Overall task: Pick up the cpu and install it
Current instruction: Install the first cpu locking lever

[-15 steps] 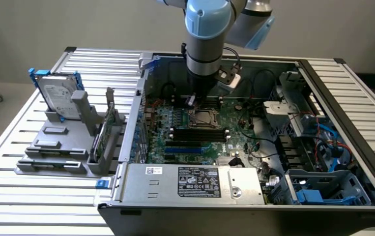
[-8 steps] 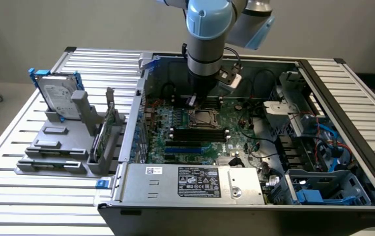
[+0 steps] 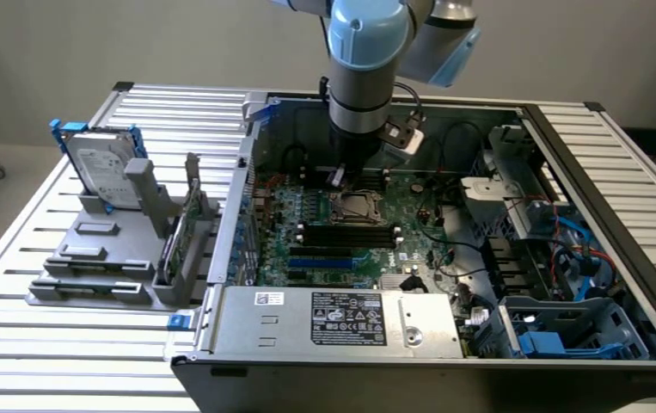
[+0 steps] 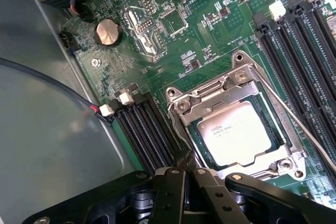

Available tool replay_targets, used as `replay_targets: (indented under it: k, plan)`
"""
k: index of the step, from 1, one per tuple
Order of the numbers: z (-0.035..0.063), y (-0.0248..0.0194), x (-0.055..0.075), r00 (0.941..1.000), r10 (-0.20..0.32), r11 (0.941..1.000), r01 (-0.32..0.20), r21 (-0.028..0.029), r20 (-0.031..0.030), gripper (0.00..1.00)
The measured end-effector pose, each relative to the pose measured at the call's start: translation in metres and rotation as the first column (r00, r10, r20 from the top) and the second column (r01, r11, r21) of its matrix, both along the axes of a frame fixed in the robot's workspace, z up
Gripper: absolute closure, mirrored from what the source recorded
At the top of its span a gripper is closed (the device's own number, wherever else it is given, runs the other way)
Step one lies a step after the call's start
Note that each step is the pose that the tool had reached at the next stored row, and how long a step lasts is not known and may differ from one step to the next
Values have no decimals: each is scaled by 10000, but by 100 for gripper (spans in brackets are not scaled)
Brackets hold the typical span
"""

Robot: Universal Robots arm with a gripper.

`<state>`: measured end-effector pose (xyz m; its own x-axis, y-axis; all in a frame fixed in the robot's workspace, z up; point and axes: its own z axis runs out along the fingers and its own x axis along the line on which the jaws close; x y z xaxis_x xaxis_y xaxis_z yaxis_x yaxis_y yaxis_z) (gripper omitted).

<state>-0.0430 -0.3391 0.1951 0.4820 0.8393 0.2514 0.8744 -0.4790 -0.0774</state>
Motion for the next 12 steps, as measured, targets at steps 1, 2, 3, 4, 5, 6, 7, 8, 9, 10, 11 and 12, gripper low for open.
replay_targets:
  k: [1,2,3,4,5,6,7,8,9,10,11,12]
  plan:
    - [0,0,3,10000,18,10000,-18,0,0,89]
    - [-1,-1,6,10000,37,10000,-37,0,0,89]
    - [-1,-2,9,10000,58,10000,-58,0,0,89]
    - [-1,-2,12,10000,77,10000,-77,1,1,89]
    - [-1,-3,16,10000,95,10000,-95,1,1,89]
    - [-2,-3,19,9999,114,9999,-114,1,1,89]
    - [-2,-4,22,9999,133,9999,-133,1,1,89]
    - [-2,-5,26,9999,152,9999,-152,2,1,89]
    - [-2,-7,29,9999,171,9999,-171,2,1,89]
    - [-3,-8,32,9998,193,9998,-193,3,2,89]
    - [-2,-10,35,9998,214,9998,-214,2,1,89]
    - [-3,-11,39,9997,236,9997,-236,2,1,89]
